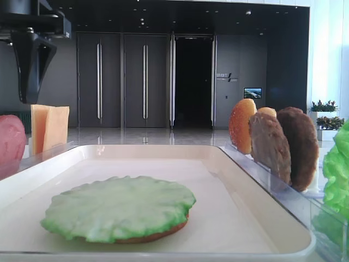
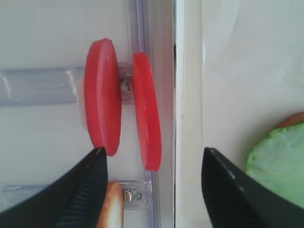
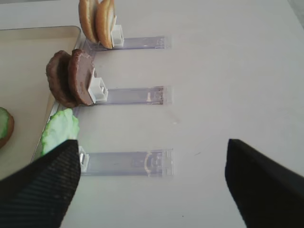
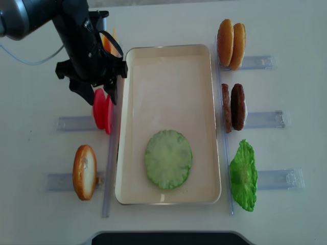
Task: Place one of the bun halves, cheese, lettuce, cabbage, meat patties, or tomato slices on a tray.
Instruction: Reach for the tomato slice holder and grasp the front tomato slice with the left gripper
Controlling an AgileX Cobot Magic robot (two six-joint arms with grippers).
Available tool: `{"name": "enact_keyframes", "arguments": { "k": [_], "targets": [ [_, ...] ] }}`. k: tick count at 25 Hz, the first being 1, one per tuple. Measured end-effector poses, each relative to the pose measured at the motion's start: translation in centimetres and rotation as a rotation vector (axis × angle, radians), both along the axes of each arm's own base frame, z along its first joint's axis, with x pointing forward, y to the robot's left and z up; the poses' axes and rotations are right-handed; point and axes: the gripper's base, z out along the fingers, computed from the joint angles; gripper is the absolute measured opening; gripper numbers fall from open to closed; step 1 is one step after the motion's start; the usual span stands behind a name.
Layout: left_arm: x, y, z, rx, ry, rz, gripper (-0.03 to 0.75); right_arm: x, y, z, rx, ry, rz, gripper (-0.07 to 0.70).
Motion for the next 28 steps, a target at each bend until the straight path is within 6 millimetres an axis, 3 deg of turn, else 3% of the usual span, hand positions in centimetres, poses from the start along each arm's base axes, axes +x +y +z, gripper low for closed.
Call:
{"name": "enact_keyframes", "arguments": {
  "k": [5, 28],
  "targets": [
    [0.29, -0.18, -0.81, 0.001, 0.019, 0.002, 0.475, 0.0, 0.0, 0.0, 0.0, 0.0, 0.0, 0.589],
    [0.76, -0.42, -0.74, -0.027, -0.033, 0.003, 0.475, 0.0, 0.0, 0.0, 0.0, 0.0, 0.0, 0.589]
  ]
}}
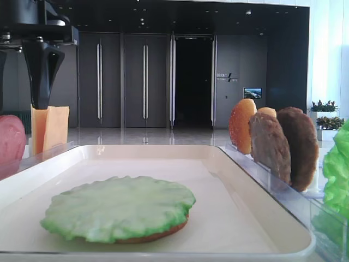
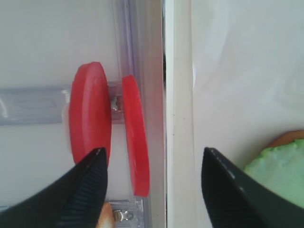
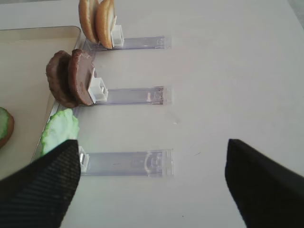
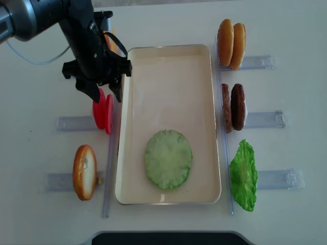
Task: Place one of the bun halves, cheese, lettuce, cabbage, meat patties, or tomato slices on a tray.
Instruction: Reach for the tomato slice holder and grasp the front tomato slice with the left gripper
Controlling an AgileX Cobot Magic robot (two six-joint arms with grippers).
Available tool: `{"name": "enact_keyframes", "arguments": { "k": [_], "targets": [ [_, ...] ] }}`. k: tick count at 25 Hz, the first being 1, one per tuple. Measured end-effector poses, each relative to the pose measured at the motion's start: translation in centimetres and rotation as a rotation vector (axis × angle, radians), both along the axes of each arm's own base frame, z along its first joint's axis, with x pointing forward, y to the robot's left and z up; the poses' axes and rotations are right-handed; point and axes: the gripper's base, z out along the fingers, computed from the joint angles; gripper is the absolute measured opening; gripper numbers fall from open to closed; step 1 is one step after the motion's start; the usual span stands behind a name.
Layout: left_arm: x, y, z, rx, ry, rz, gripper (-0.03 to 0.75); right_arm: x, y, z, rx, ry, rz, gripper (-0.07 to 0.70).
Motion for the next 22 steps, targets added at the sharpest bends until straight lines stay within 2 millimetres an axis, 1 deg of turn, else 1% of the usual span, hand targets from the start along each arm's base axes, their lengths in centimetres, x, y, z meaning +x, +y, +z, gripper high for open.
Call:
{"name": "enact_keyframes", "arguments": {
  "k": [12, 17, 22],
  "targets": [
    [0.0, -0.1, -0.1, -0.007, 0.006, 0.003, 0.472, 0.0, 0.0, 0.0, 0.0, 0.0, 0.0, 0.589],
    [0.3, -0.4, -1.6, -0.004, 0.065, 0.011, 0.471, 0.0, 0.0, 0.0, 0.0, 0.0, 0.0, 0.589],
    [0.4, -0.5, -2.5, -0.001, 0.093, 0.015, 0.471, 0.0, 0.0, 0.0, 0.0, 0.0, 0.0, 0.589]
  ]
}}
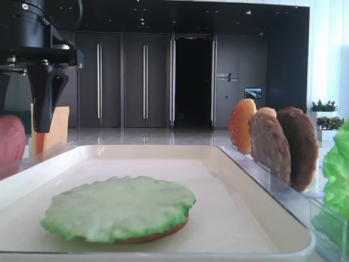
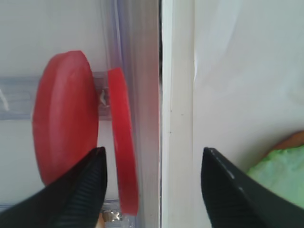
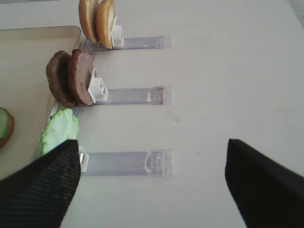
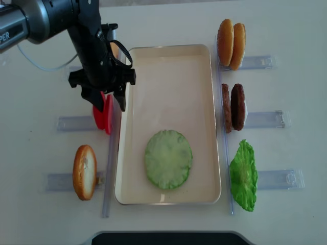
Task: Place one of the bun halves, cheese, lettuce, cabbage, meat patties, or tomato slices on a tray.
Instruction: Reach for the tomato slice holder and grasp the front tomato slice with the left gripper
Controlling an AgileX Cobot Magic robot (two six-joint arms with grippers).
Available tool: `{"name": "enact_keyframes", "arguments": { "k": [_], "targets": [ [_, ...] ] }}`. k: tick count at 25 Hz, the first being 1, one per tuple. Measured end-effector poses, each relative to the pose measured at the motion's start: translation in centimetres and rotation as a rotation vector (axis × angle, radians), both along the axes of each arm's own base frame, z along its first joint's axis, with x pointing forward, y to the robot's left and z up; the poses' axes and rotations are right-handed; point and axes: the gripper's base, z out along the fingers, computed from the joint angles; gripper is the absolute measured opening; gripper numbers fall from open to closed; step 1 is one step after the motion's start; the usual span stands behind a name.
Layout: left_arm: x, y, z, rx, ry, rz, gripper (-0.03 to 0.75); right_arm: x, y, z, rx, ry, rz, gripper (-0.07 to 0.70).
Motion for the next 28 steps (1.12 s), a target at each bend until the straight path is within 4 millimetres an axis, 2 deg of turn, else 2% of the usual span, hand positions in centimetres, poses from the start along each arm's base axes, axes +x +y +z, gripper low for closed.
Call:
{"name": "enact_keyframes", "arguments": {
  "k": [5, 13, 18, 24, 28],
  "targets": [
    [0.14, -0.24, -0.9, -0.008, 0.03, 0.009, 0.462, 0.0, 0.0, 0.0, 0.0, 0.0, 0.0, 0.589],
    [0.19, -0.32, -0.81, -0.015, 0.029, 0.012, 0.315, 0.0, 0.0, 0.0, 0.0, 0.0, 0.0, 0.589],
    [0.13, -0.3, -0.81, -0.013, 0.035, 0.012, 0.192, 0.0, 0.0, 0.0, 0.0, 0.0, 0.0, 0.589],
    [-0.03, -0.24, -0.77, -0.006, 0.053, 0.005, 0.156, 0.0, 0.0, 0.0, 0.0, 0.0, 0.0, 0.589],
    [-0.16, -0.17, -0.67, 0.002, 0.072, -0.007, 0.083, 0.0, 0.0, 0.0, 0.0, 0.0, 0.0, 0.589]
  ]
}}
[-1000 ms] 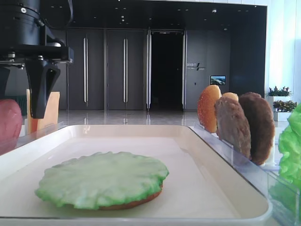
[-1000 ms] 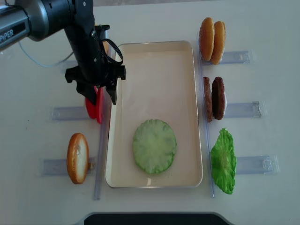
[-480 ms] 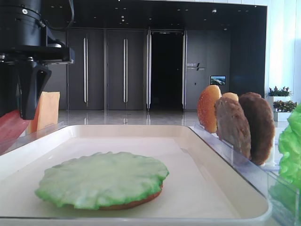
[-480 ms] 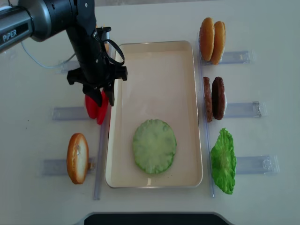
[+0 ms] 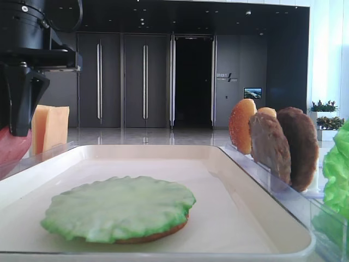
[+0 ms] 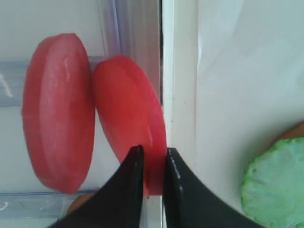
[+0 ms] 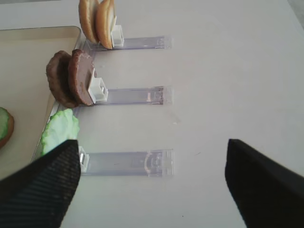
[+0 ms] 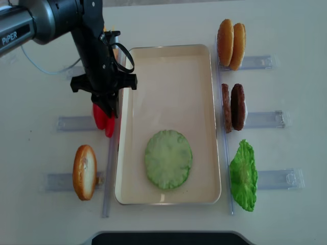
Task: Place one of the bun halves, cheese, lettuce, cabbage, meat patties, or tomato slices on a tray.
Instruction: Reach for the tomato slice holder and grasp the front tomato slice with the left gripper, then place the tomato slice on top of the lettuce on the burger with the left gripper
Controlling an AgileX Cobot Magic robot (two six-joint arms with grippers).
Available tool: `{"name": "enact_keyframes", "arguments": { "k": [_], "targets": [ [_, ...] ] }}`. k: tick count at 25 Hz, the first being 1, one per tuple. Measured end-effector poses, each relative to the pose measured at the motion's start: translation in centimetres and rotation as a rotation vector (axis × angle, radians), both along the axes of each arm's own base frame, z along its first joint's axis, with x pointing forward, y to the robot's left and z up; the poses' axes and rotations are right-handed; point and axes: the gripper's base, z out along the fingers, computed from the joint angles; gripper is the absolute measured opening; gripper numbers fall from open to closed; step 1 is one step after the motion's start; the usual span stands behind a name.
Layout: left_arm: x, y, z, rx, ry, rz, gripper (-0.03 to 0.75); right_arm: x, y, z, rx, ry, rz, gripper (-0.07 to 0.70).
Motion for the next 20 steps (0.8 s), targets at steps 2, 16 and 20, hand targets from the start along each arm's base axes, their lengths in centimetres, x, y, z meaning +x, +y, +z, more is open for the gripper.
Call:
{"name": "enact_keyframes", "arguments": {
  "k": [2, 16, 20],
  "targets": [
    [0.0, 0.0, 0.0, 0.003, 0.001, -0.005, 0.083, 0.0, 0.0, 0.0, 0.0, 0.0, 0.0, 0.589],
    [0.5, 0.0, 3.0, -0.009, -0.084, -0.015, 0.067, 0.0, 0.0, 0.0, 0.0, 0.0, 0.0, 0.589],
    [0.4, -0.2, 4.7, -0.051, -0.126, -0.006, 0.064, 0.0, 0.0, 0.0, 0.0, 0.0, 0.0, 0.589]
  ]
}}
